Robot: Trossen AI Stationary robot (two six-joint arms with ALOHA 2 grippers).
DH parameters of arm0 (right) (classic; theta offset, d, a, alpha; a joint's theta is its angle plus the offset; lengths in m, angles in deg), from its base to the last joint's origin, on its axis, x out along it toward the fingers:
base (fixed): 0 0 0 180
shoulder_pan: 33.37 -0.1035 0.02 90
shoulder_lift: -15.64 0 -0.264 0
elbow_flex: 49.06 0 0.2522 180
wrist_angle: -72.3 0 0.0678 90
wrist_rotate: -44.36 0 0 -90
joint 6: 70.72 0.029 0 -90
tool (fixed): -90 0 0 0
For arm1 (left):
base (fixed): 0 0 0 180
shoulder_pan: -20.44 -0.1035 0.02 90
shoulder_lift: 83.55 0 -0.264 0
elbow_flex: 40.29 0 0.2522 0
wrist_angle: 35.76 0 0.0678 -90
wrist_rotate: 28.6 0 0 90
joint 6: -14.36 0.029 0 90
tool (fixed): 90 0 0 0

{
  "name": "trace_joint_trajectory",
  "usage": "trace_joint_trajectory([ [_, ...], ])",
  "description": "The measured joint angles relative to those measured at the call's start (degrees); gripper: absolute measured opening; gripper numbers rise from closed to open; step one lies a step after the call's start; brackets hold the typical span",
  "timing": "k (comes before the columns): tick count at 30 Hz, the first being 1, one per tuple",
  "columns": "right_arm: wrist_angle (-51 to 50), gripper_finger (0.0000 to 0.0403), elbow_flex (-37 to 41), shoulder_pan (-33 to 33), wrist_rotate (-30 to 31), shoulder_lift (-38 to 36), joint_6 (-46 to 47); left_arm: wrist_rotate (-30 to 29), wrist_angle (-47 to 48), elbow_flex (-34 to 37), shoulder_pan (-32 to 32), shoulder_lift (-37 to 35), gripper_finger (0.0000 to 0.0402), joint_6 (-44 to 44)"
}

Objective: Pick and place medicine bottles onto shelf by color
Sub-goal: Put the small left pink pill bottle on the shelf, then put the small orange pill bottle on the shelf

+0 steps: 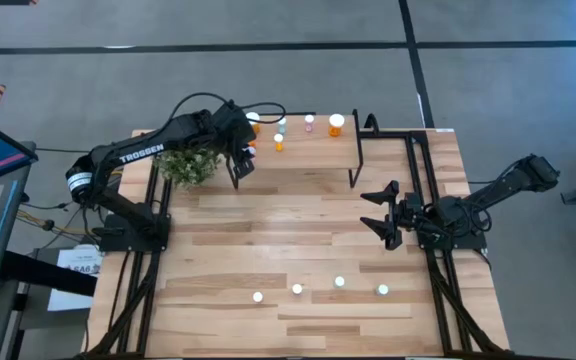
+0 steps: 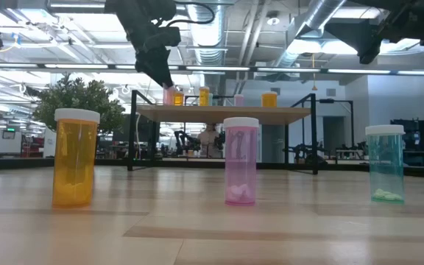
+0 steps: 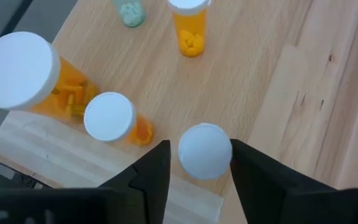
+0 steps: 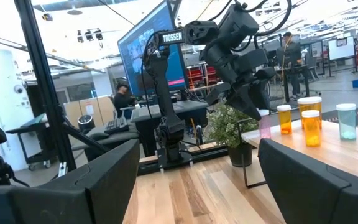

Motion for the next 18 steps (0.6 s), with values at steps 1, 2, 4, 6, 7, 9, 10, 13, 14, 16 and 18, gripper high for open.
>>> trace_joint_trajectory([
  [1,0.0,0.0351,0.0,0.0,0.0,0.0,0.0,-0.04,-0.02,-0.02,-0.02,0.0,0.0152,0.0],
  [2,0.0,0.0351,0.0,0.0,0.0,0.0,0.0,-0.14,-0.02,-0.02,-0.02,0.0,0.0153,0.0],
  [4,0.0,0.0351,0.0,0.0,0.0,0.0,0.02,-0.18,0.0,-0.02,-0.02,0.0,0.0153,0.02],
  [6,-0.02,0.0351,0.0,0.0,0.0,0.0,0.02,-0.78,0.04,-0.02,-0.03,-0.26,0.0153,0.27],
  [7,-0.02,0.035,0.0,0.0,0.0,0.0,0.02,-1.46,0.03,-0.03,-0.02,-0.56,0.0153,0.54],
  [9,-0.08,0.0349,0.0,0.0,0.0,0.0,0.0,-1.9,0.55,-0.38,-0.04,-1.41,0.0153,0.83],
  [10,-0.13,0.0349,0.0,0.0,0.0,0.0,0.0,-1.99,1.13,-1.0,-0.04,-1.81,0.0153,0.83],
  [13,-0.55,0.0348,0.0,0.04,0.0,0.0,0.0,-2.46,3.06,-2.82,-0.04,-3.82,0.0153,0.82],
  [14,-0.59,0.0349,0.0,0.04,0.0,0.0,-0.02,-2.72,3.04,-3.19,-0.04,-4.67,0.0153,0.8],
  [16,-0.59,0.035,0.0,0.07,0.07,0.0,0.0,-2.84,2.95,-3.45,-0.04,-6.56,0.0153,0.68],
  [18,-0.8,0.035,0.0,0.09,0.09,0.0,0.0,-2.84,3.45,-3.45,-0.04,-8.49,0.0153,0.57],
])
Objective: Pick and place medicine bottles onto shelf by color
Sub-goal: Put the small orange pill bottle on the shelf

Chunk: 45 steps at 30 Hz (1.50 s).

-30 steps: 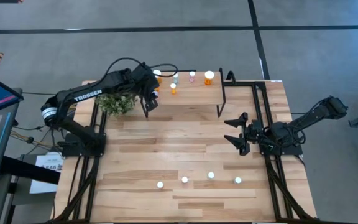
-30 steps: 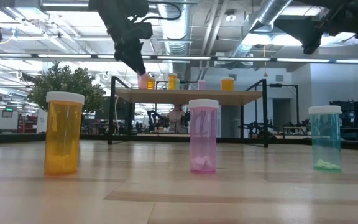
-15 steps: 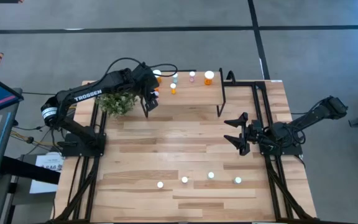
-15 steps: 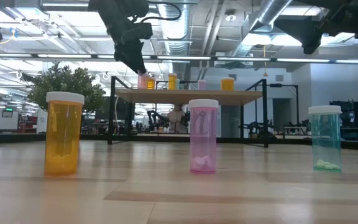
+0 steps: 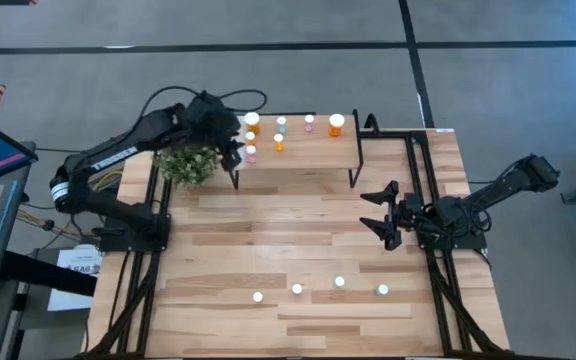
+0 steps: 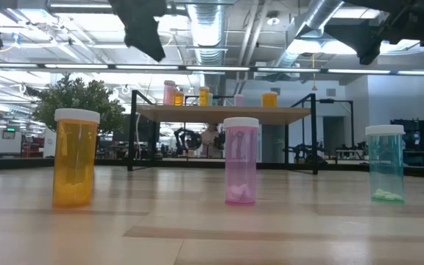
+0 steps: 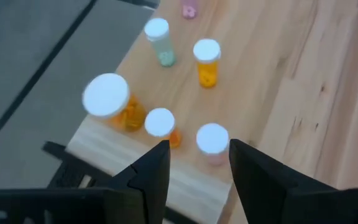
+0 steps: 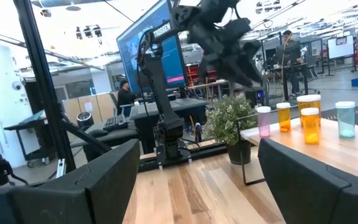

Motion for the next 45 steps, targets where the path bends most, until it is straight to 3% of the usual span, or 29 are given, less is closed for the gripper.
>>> trace_joint_trajectory([
  [5,0.02,0.0348,0.0,0.0,0.05,0.0,0.02,0.75,2.69,0.56,1.57,-5.16,0.0153,-2.72],
  [8,0.01,0.0349,0.0,0.0,0.13,0.0,0.0,3.17,2.6,4.01,5.7,-8.81,0.0153,-5.26],
  [12,0.01,0.035,0.0,0.0,0.15,0.0,-0.01,1.17,-1.51,13.28,15.95,-13.89,0.0153,-11.55],
  [19,0.0,0.0348,0.0,0.0,0.15,0.0,-0.17,-8.49,-21.02,30.52,39.19,-17.73,0.0153,-23.4],
  [24,-0.14,0.035,0.0,0.02,0.39,0.0,-0.17,-13.16,-31.14,35.39,52.47,-12.04,0.0153,-26.04],
  [29,-0.21,0.0348,0.0,0.02,0.39,0.0,0.0,-13.01,-38.82,35.36,59.76,-1.49,0.0154,-27.25],
  [36,-0.06,0.0351,0.0,0.02,0.39,0.0,0.07,-10.41,-40.68,32.41,63.38,11.62,0.0177,-31.17],
  [45,-0.16,0.0348,0.0,0.02,0.37,0.0,0.07,-7.74,-41.22,30.75,63.98,19.39,0.0241,-34.41],
])
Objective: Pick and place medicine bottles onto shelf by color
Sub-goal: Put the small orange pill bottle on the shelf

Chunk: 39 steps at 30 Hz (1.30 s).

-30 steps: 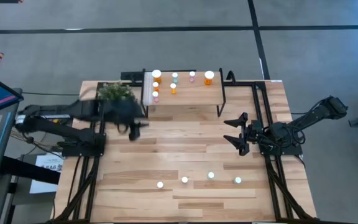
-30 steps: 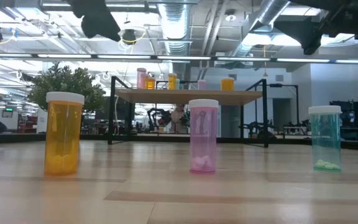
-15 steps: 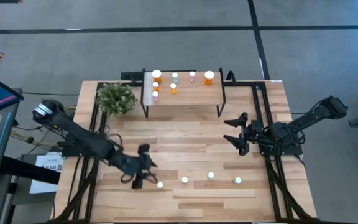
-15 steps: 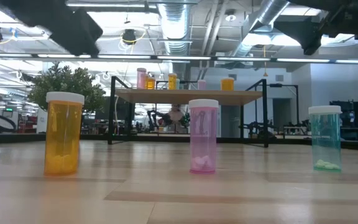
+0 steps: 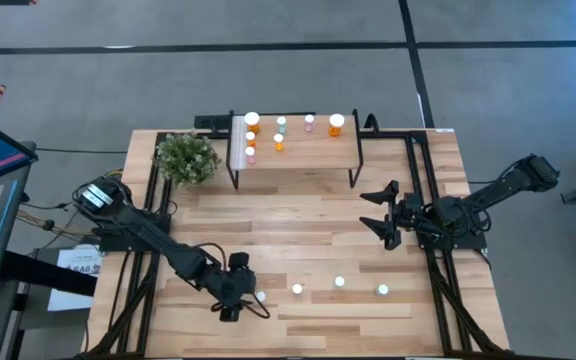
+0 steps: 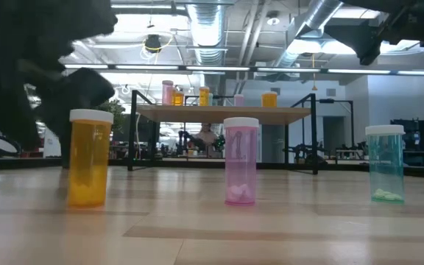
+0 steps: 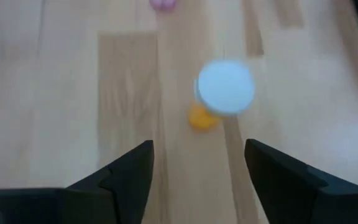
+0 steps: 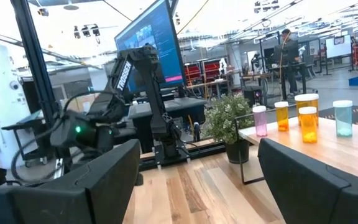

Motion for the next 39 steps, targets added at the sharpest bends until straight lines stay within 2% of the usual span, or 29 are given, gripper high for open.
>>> trace_joint_trajectory([
  [6,-0.03,0.0348,0.0,0.0,0.0,0.0,0.0,0.28,-6.38,-0.03,0.09,3.15,0.0256,0.63],
  [17,-0.02,0.0348,0.0,0.0,0.0,0.0,0.02,0.77,-13.14,-0.06,0.09,8.46,0.025,0.88],
  [21,-0.02,0.035,0.0,0.0,-0.02,0.0,0.01,0.75,-12.99,-0.04,-0.06,8.49,0.022,1.24],
  [27,-0.04,0.0351,0.0,0.0,-0.02,0.0,0.02,1.95,-12.89,-0.04,-1.67,8.49,0.0149,1.52],
  [33,-0.06,0.0348,0.0,0.0,-0.04,0.0,0.0,5.27,-13.22,-0.14,-4.61,8.38,0.0089,1.53],
  [39,-0.28,0.035,0.0,0.0,-0.04,0.0,0.0,5.23,-10.94,-0.12,-9.2,4.31,0.0069,2.84],
])
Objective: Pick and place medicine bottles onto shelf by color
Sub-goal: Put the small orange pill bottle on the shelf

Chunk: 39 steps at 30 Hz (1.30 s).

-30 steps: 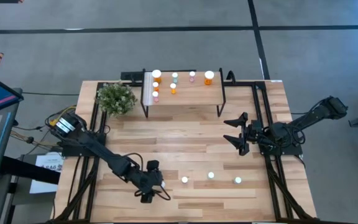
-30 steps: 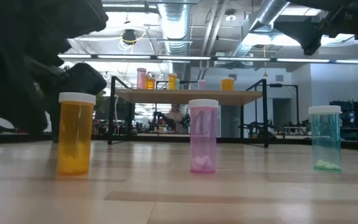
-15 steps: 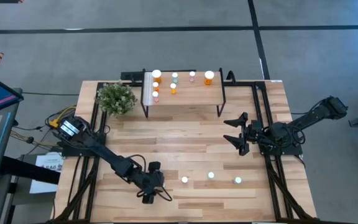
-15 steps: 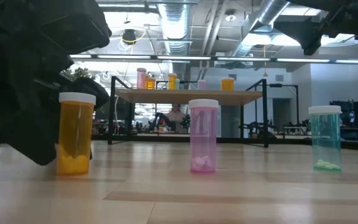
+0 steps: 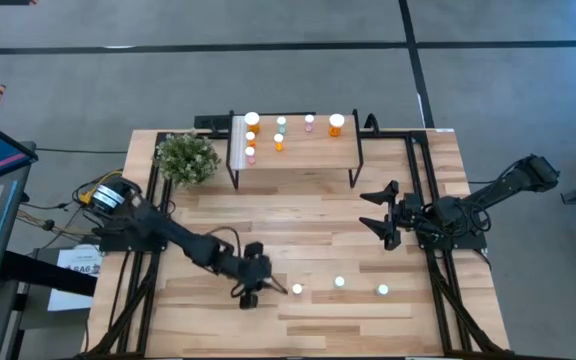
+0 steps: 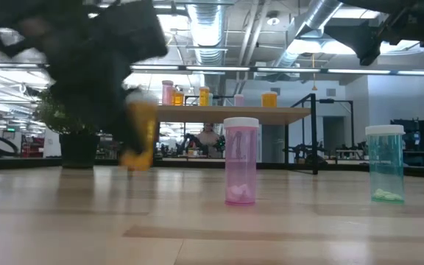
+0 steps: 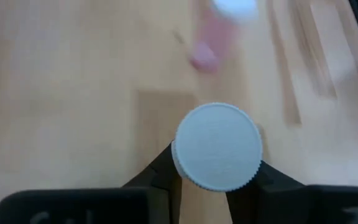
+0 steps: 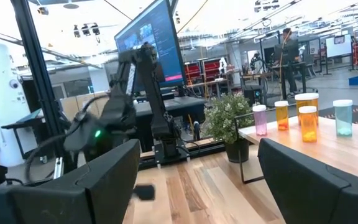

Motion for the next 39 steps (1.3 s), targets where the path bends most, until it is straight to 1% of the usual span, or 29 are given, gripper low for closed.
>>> trace_joint_trajectory([
  [4,-0.2,0.0349,0.0,0.0,0.0,0.0,0.0,-4.41,2.62,0.0,-4.4,-6.01,0.0084,2.51],
  [8,-0.18,0.0348,0.0,0.0,0.0,0.0,0.0,-10.9,4.57,-0.04,-9.67,-12.0,0.0093,5.56],
  [10,-0.21,0.0348,0.0,0.0,-0.01,0.0,0.0,-12.31,4.28,-0.04,-12.6,-14.26,0.0094,6.85],
  [13,-0.09,0.0348,0.0,0.0,-0.02,0.0,0.03,-12.17,4.15,-0.04,-16.51,-16.86,0.0094,8.4],
  [15,0.0,0.0348,0.0,0.0,-0.02,0.0,0.68,-10.79,4.16,-0.04,-18.34,-17.92,0.0095,9.23],
  [20,0.09,0.0349,0.01,0.16,-0.02,0.04,1.26,-8.54,3.05,-0.04,-20.43,-18.68,0.0095,11.01],
  [23,0.14,0.0348,-0.02,1.2,-0.17,1.12,5.58,-7.73,1.35,-0.04,-20.7,-18.7,0.0095,12.01],
  [28,0.16,0.035,-1.99,4.39,-0.17,6.51,12.65,-7.72,0.67,-0.04,-20.66,-18.68,0.0096,12.99],
  [36,0.19,0.0347,-7.52,11.53,-0.36,20.78,19.02,-6.09,0.73,-0.02,-20.04,-18.29,0.0096,13.01],
  [39,-0.05,0.0348,-9.66,13.32,-3.25,24.86,20.45,-6.08,1.84,-0.02,-19.36,-18.29,0.0096,13.01],
])
